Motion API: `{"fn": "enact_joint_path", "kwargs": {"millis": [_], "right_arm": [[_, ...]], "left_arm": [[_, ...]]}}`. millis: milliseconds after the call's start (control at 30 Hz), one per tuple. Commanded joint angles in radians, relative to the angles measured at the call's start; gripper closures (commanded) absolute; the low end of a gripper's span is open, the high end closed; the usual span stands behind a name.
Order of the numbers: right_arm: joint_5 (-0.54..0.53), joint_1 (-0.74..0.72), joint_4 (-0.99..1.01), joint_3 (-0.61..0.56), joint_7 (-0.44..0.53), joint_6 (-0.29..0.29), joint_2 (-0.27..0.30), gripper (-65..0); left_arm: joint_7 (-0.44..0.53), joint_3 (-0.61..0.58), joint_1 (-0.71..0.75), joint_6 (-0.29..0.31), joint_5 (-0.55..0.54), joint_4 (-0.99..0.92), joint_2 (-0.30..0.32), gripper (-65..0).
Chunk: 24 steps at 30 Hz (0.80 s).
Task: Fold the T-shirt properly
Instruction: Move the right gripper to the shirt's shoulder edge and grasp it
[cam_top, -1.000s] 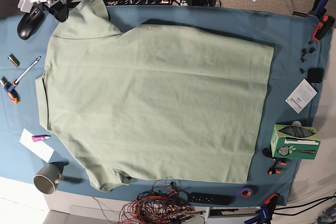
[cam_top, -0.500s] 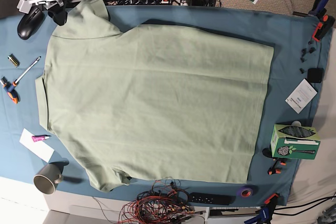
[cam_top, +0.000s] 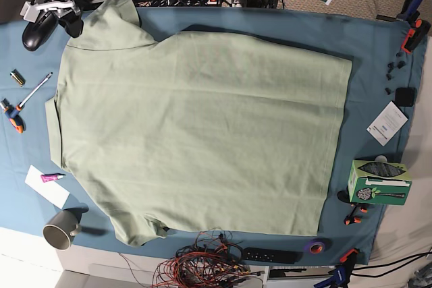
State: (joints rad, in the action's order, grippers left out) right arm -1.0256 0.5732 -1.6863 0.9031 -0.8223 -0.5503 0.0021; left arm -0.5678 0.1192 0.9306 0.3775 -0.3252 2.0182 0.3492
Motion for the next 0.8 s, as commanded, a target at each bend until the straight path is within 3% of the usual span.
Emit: {"fn": "enact_joint_path", "kwargs": {"millis": [0,300,533,767], "right_arm": [[-0.020,0.006,-0.013,0.007,0.019,-0.013,0.011,-28.1],[-0.029,0.005,0.080,0.006,0.033,-0.013,0.012,-28.1],[-0.108,0.006,0.116,0.005,-0.034,-0.069,0.012,-28.1],[-0.118,0.006,0.116,-0.062,-0.060,-0.072,0.012,-28.1]], "left_arm": [[0.014,0.002,0.012,0.005,-0.007,0.014,0.006,-4.5],[0.014,0.002,-0.014,0.009,-0.007,0.014,0.006,-4.5],[0.014,0.002,-0.017,0.009,-0.008,0.014,0.006,-4.5],[0.014,0.002,-0.017,0.009,-0.008,0.014,0.006,-4.5]]}}
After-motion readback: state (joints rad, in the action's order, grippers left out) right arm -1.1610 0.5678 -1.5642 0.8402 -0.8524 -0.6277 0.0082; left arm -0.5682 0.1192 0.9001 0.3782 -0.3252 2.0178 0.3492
